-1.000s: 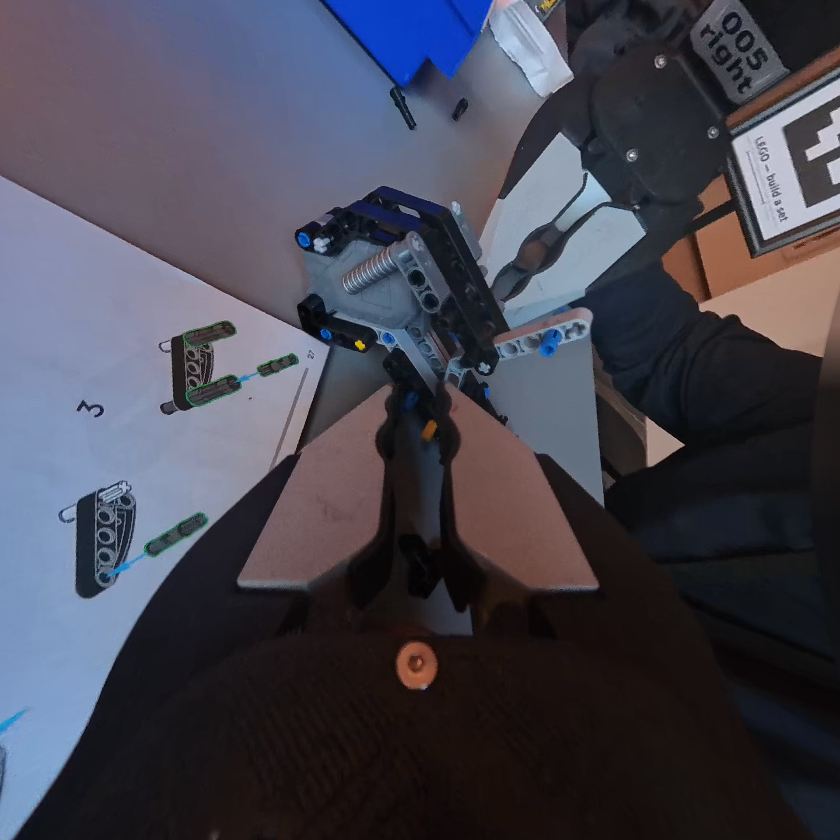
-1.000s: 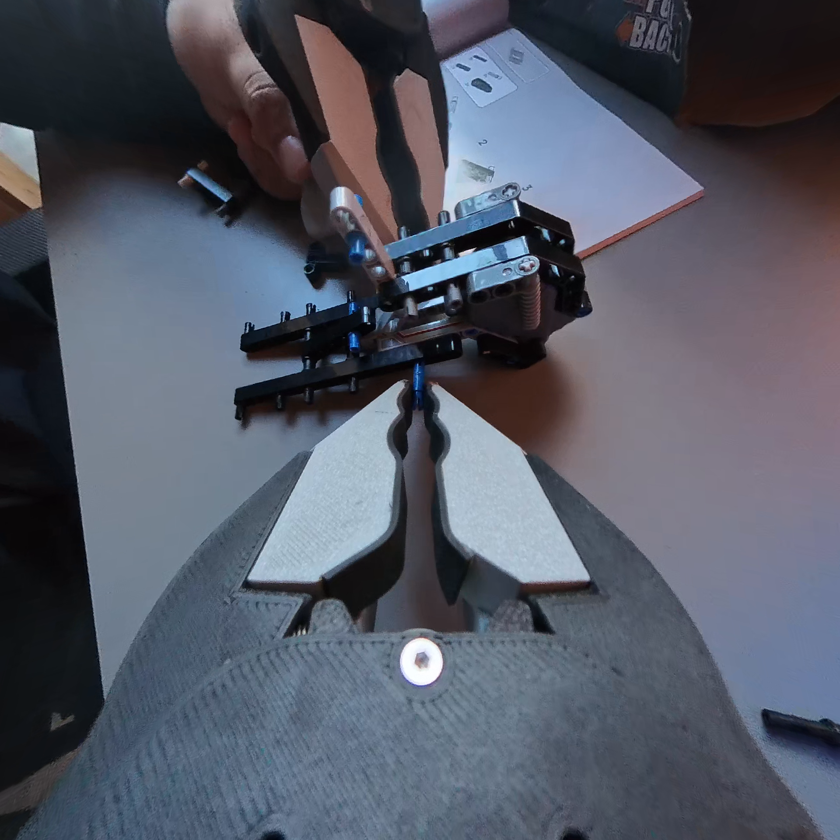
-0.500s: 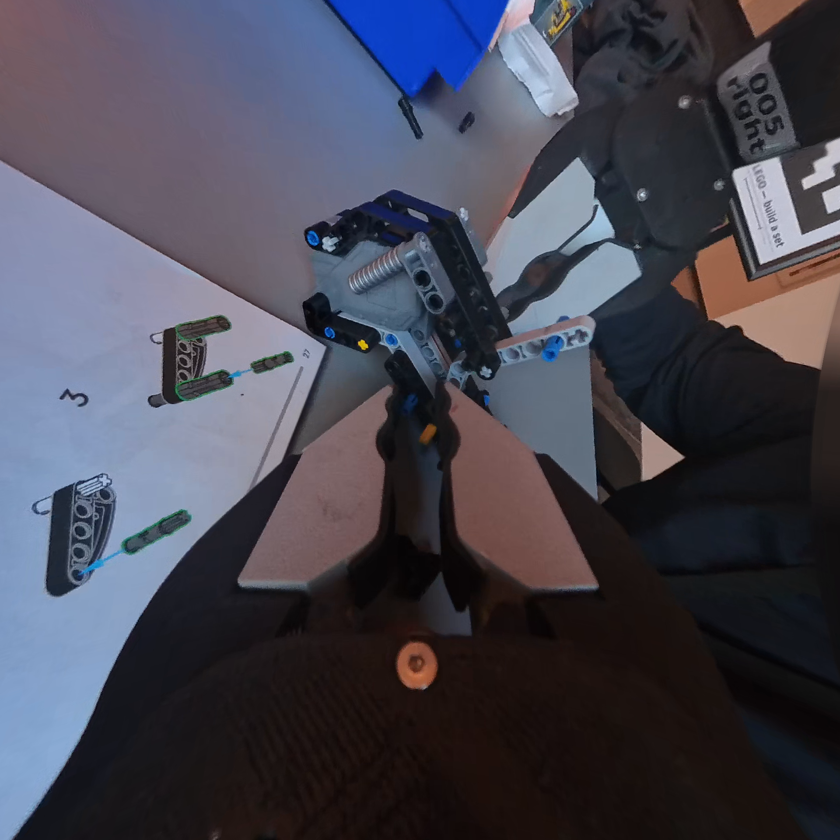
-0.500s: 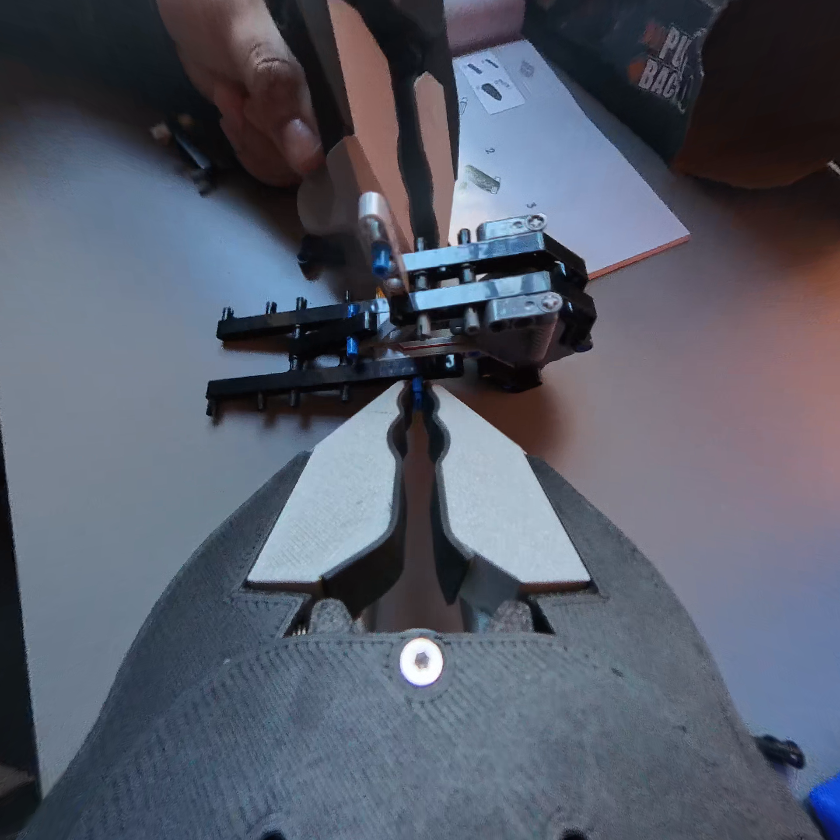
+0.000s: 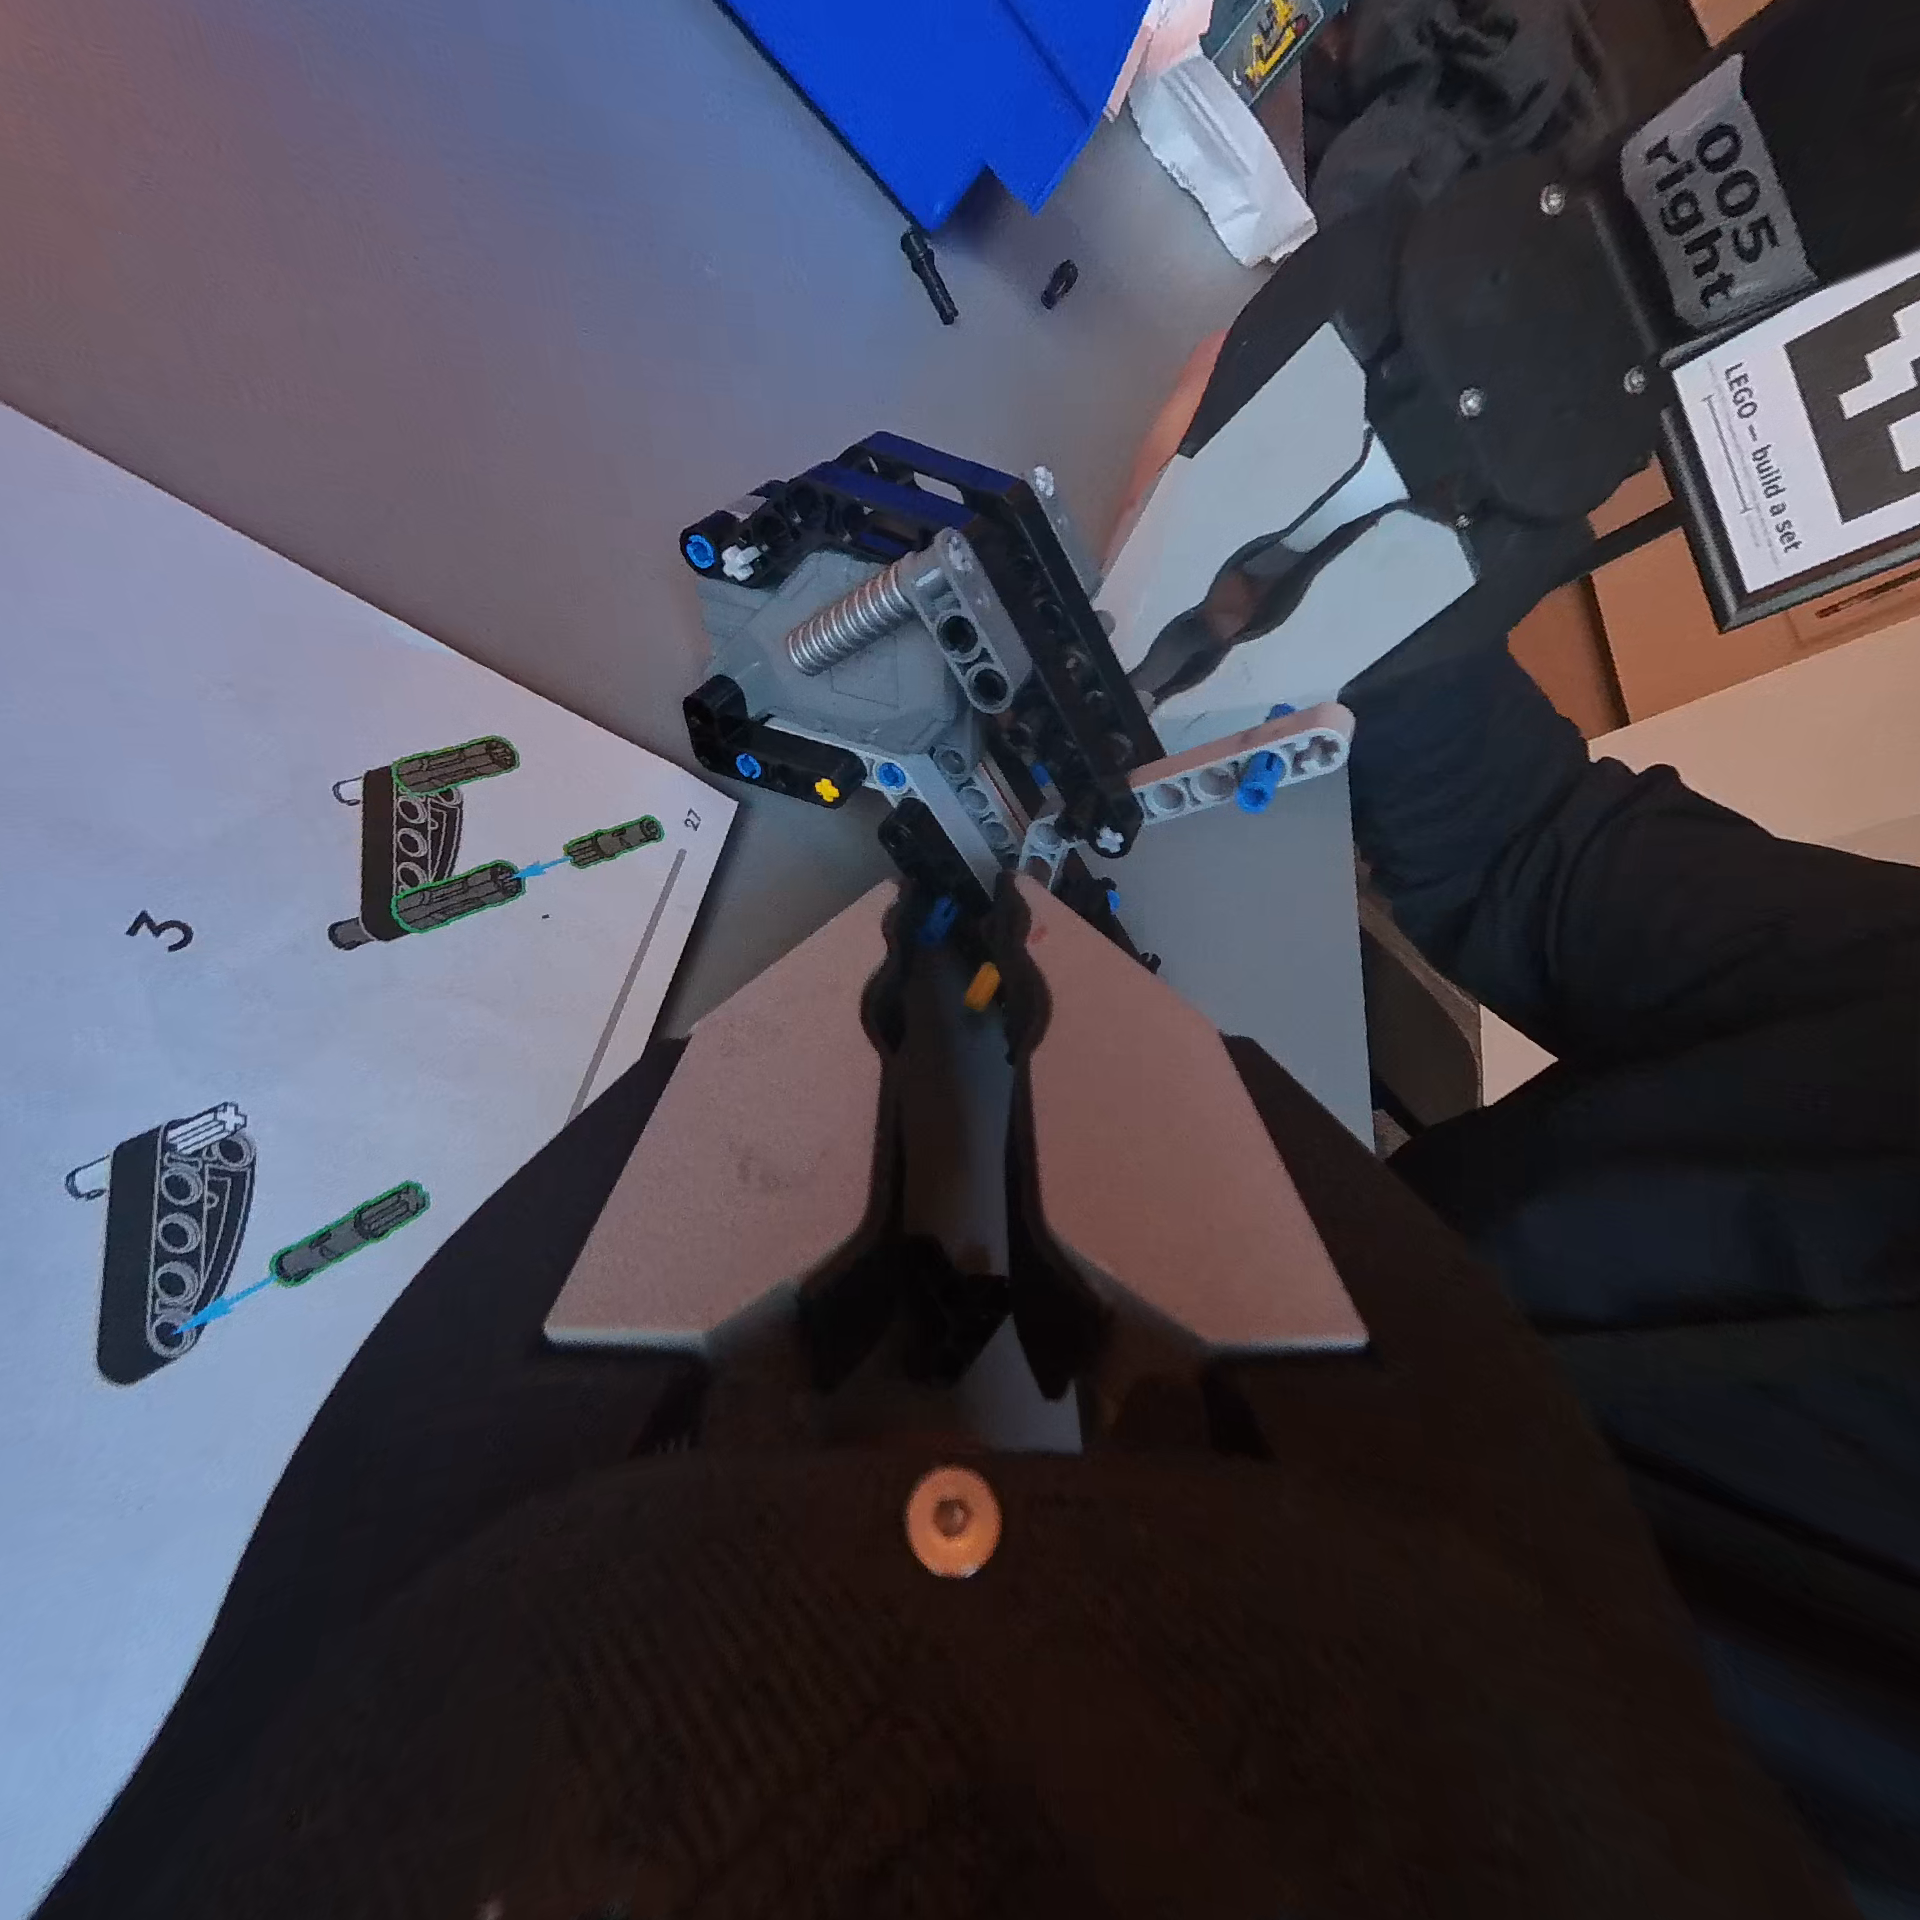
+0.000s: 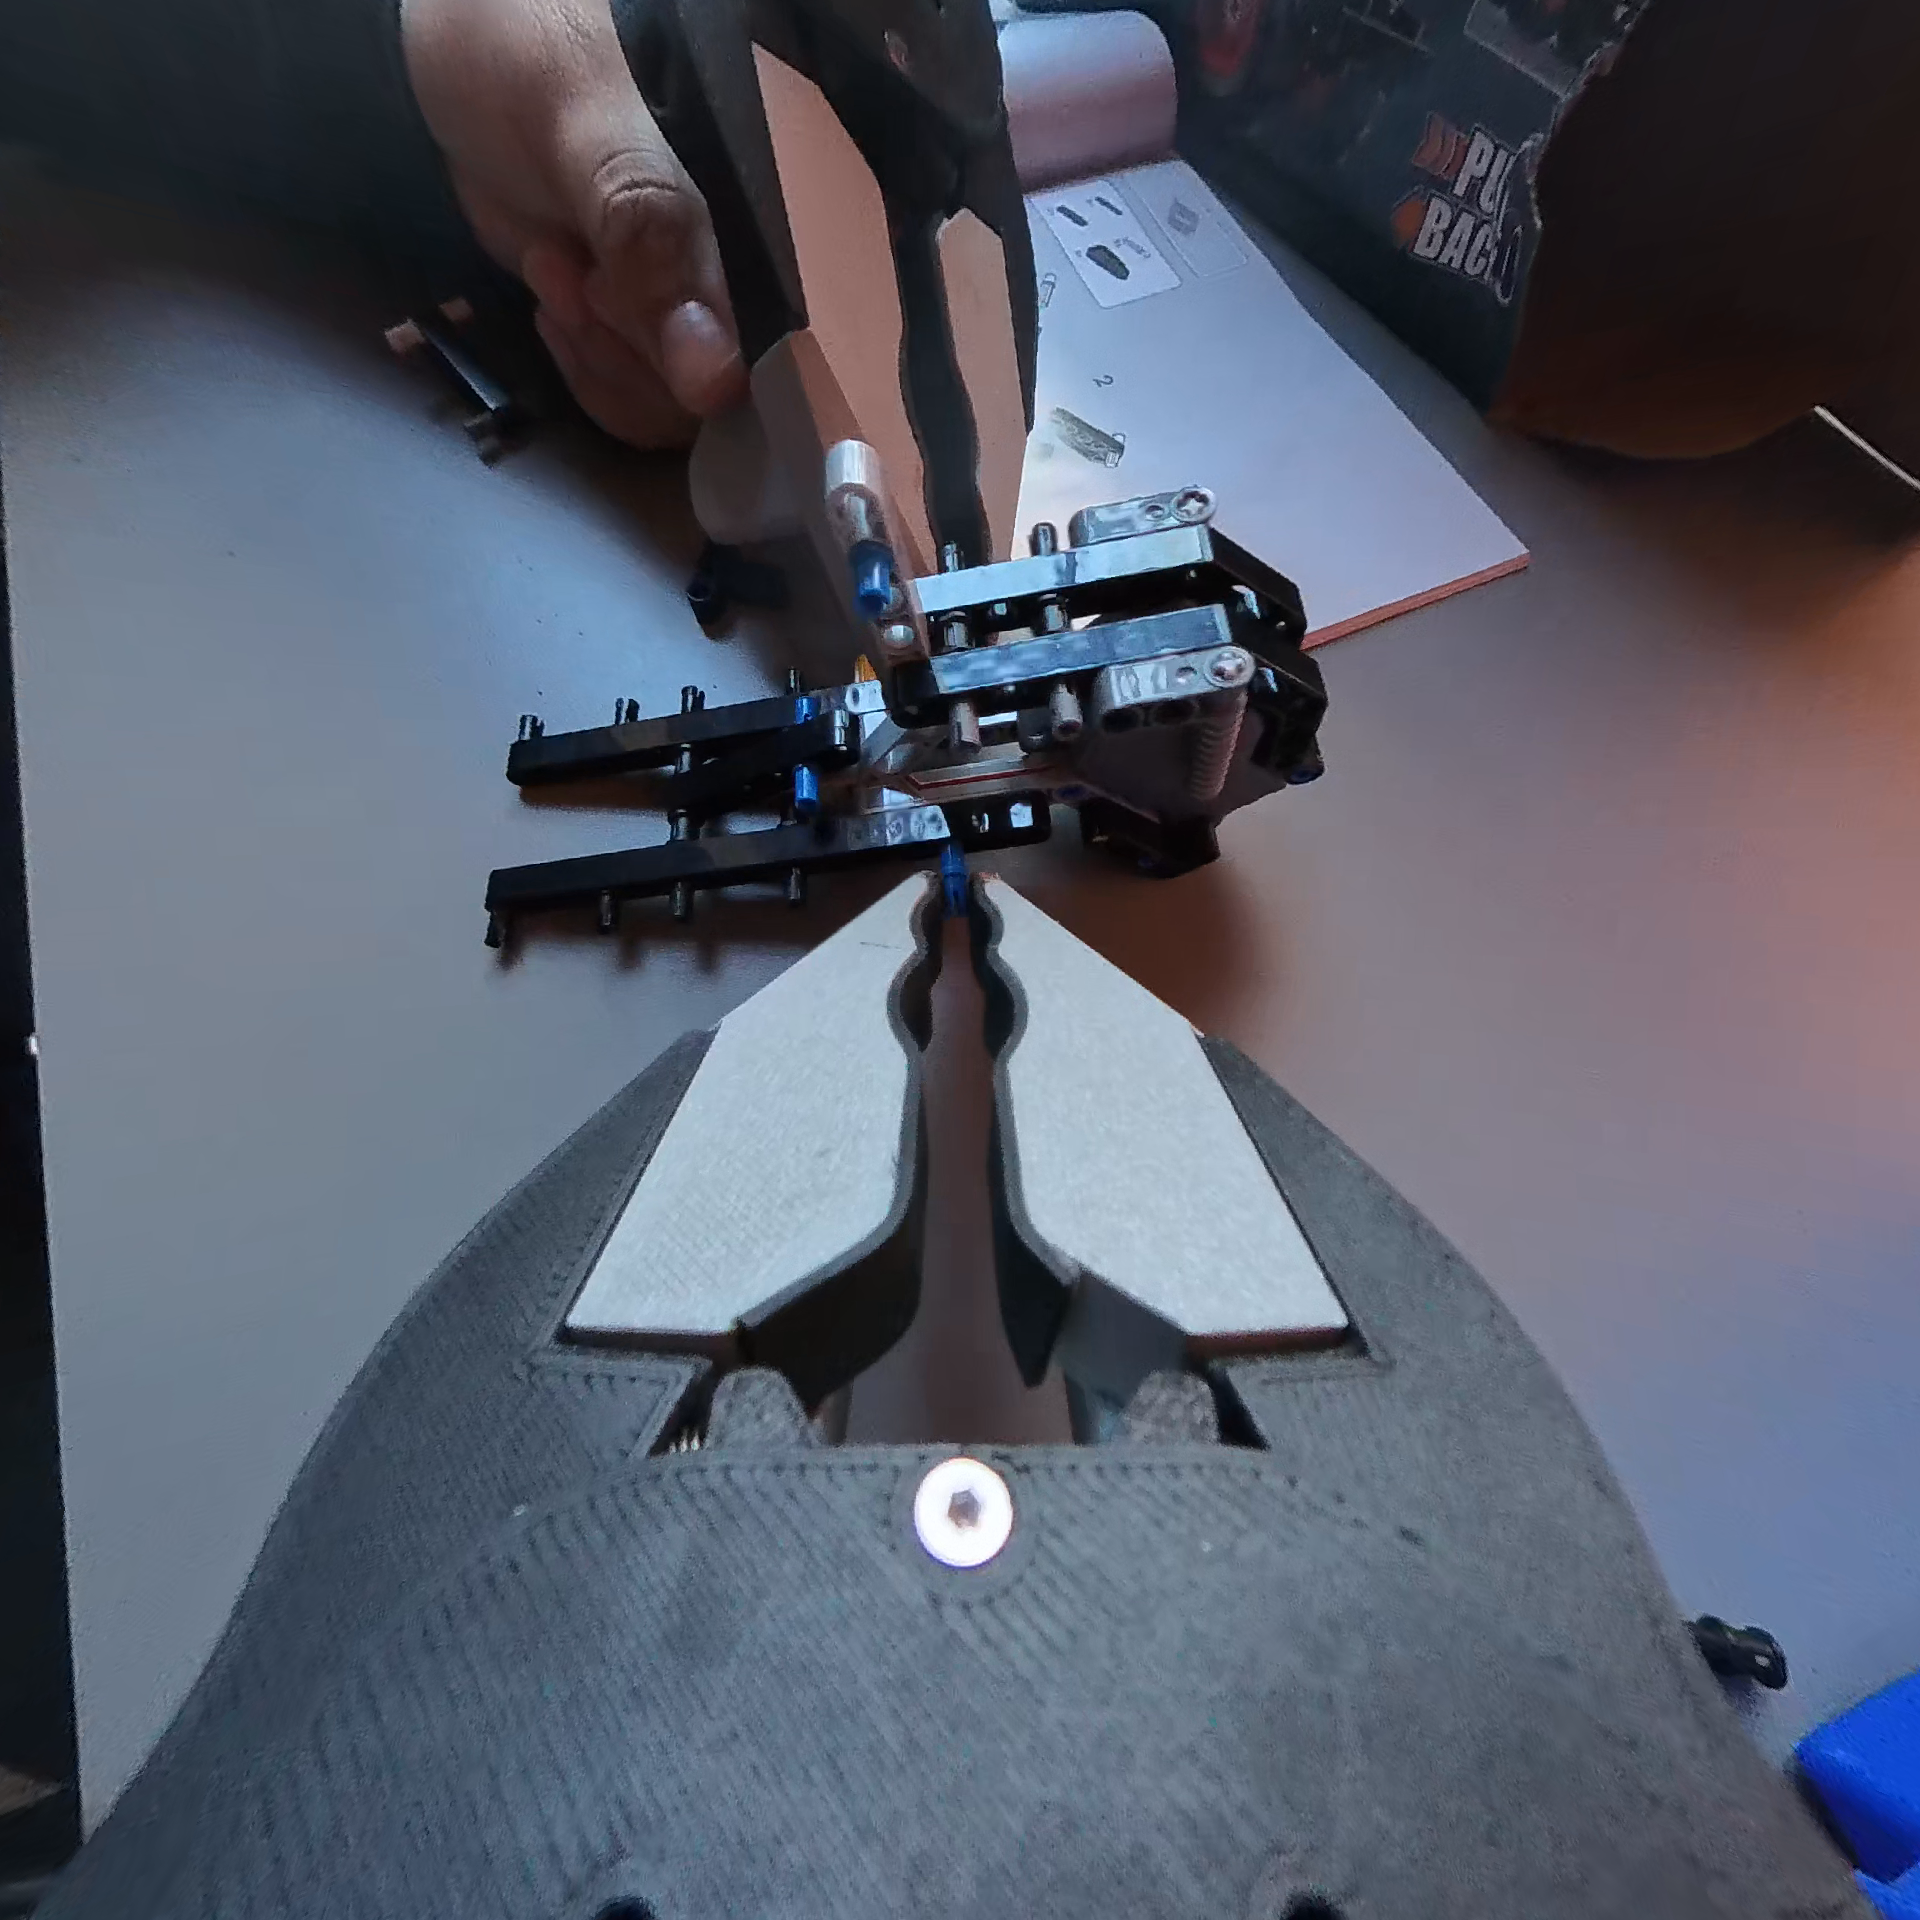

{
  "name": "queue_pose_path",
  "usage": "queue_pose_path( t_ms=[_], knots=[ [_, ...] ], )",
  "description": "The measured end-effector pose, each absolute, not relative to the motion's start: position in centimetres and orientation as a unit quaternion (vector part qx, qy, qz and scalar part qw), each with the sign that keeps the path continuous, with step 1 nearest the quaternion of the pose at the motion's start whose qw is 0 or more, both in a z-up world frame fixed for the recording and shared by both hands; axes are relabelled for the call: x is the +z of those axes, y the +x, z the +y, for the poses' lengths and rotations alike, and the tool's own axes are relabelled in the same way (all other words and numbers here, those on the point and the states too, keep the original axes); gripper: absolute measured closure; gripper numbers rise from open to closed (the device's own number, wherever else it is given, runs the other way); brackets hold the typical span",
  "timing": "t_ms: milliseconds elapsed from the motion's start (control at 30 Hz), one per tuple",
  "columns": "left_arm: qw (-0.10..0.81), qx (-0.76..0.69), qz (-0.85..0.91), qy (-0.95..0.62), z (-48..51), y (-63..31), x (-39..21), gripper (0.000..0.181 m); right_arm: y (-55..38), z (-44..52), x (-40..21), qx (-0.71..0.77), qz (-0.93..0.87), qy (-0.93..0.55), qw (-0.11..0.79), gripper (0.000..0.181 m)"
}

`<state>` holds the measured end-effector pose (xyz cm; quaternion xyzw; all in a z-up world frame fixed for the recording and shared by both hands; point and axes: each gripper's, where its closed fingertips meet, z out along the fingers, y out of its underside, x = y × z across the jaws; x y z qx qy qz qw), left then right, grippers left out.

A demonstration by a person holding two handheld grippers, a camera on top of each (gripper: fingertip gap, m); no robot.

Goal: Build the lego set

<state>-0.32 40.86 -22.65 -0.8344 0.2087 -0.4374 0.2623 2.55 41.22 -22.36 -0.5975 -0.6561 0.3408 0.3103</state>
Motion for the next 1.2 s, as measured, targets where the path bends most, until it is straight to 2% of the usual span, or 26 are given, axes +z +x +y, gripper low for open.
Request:
queue_pose_path(
  t_ms=[1200],
  knots=[
    [0.243, -0.457, 0.213, -0.829, 40.0, 0.3, -22.7, 0.17, 1.1, 40.3, -21.7, 0.343, -0.674, -0.562, 0.336, 0.181]
  ],
)
